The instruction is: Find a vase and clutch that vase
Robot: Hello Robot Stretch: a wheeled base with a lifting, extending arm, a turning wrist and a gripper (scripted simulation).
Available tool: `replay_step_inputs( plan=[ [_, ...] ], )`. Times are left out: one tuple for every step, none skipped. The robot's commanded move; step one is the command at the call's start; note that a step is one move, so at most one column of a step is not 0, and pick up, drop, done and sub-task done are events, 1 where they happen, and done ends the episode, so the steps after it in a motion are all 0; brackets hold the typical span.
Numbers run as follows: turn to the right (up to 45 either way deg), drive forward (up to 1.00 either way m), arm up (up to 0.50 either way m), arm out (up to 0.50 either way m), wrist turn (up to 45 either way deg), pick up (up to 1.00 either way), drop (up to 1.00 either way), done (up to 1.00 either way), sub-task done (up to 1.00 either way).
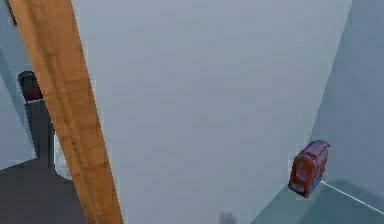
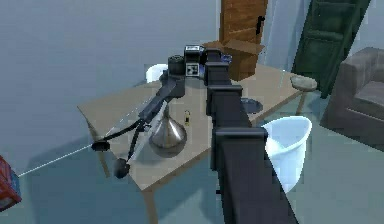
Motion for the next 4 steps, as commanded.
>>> replay_step_inputs(
  plan=[
    [0.0, 0.0, 0.0, 0.0, 45.0, 0.0, 0.0, 0.0, 0.0],
    [0.0, 0.0, 0.0, 0.0, 45.0, 0.0, 0.0, 0.0, 0.0],
    [0.0, 0.0, 0.0, 0.0, 27.0, 0.0, 0.0, 0.0, 0.0],
    [0.0, 0.0, -0.28, 0.0, 0.0, 0.0, 0.0, 0.0, 0.0]
  ],
)
